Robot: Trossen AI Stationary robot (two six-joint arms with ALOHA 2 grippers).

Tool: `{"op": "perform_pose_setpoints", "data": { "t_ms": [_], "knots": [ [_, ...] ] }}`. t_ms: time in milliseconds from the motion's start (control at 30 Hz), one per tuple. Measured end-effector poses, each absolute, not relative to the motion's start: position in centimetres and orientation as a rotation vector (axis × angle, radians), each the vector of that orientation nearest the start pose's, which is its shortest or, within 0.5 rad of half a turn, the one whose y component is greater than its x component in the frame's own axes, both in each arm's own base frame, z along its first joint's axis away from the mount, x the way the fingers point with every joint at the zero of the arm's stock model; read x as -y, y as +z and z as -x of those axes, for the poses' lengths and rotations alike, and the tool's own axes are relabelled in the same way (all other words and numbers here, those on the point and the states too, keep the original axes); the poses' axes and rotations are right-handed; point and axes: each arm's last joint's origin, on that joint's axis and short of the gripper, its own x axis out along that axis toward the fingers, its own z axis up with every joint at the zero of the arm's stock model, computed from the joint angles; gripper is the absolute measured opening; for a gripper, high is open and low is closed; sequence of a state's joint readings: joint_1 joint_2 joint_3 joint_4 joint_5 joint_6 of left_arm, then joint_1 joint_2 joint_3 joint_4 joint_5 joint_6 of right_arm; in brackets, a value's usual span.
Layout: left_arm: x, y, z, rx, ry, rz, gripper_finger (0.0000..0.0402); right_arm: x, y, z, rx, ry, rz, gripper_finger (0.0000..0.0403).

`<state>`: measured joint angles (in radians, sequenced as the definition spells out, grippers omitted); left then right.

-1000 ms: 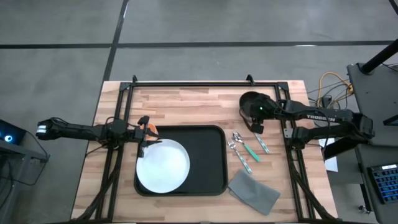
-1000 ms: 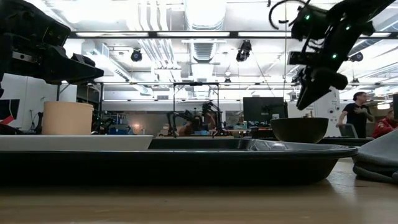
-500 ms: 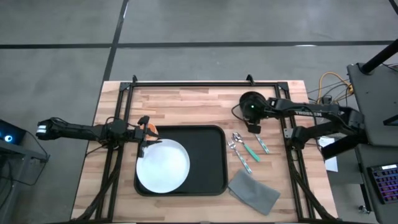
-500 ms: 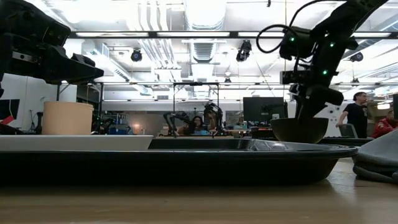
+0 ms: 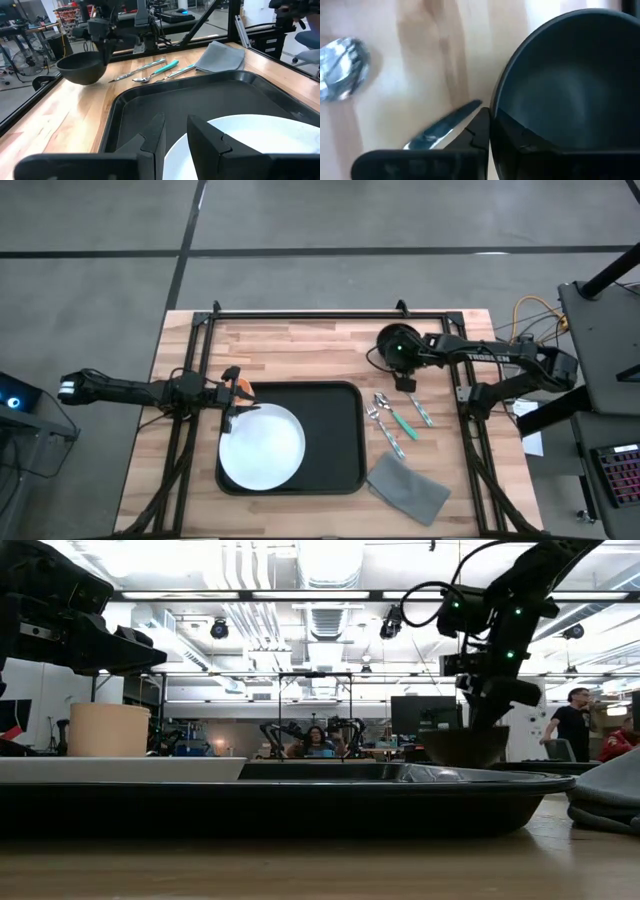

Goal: Set up tray
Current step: Put the black bowl on the plate

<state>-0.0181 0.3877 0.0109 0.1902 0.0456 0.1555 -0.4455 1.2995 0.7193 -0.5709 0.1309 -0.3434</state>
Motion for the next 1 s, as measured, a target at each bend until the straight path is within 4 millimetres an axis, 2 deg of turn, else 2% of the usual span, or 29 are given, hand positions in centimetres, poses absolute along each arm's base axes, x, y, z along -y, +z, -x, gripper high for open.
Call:
{"op": "perform_pose_setpoints", "data": {
  "t_ms": [233, 633, 800, 1000],
  "knots": [
    [0.4, 15.1, -12.0, -0.181, -0.078, -0.152, 0.0062, 9.0, 20.1, -21.5, -1.157, -0.270, 0.154, 0.0009],
    [0.4, 15.1, -12.0, -0.181, -0.078, -0.152, 0.0062, 4.1, 23.3, -24.8, -1.015, -0.099, 0.274, 0.0008],
    [0.4, 15.1, -12.0, -0.181, -0.078, -0.152, 0.0062, 2.0, 23.7, -26.9, -1.001, -0.004, 0.323, 0.0008],
    [0.4, 15.1, -12.0, -0.181, -0.078, -0.152, 0.0062, -0.2, 24.1, -30.5, -0.989, 0.094, 0.410, 0.0008]
  ]
}}
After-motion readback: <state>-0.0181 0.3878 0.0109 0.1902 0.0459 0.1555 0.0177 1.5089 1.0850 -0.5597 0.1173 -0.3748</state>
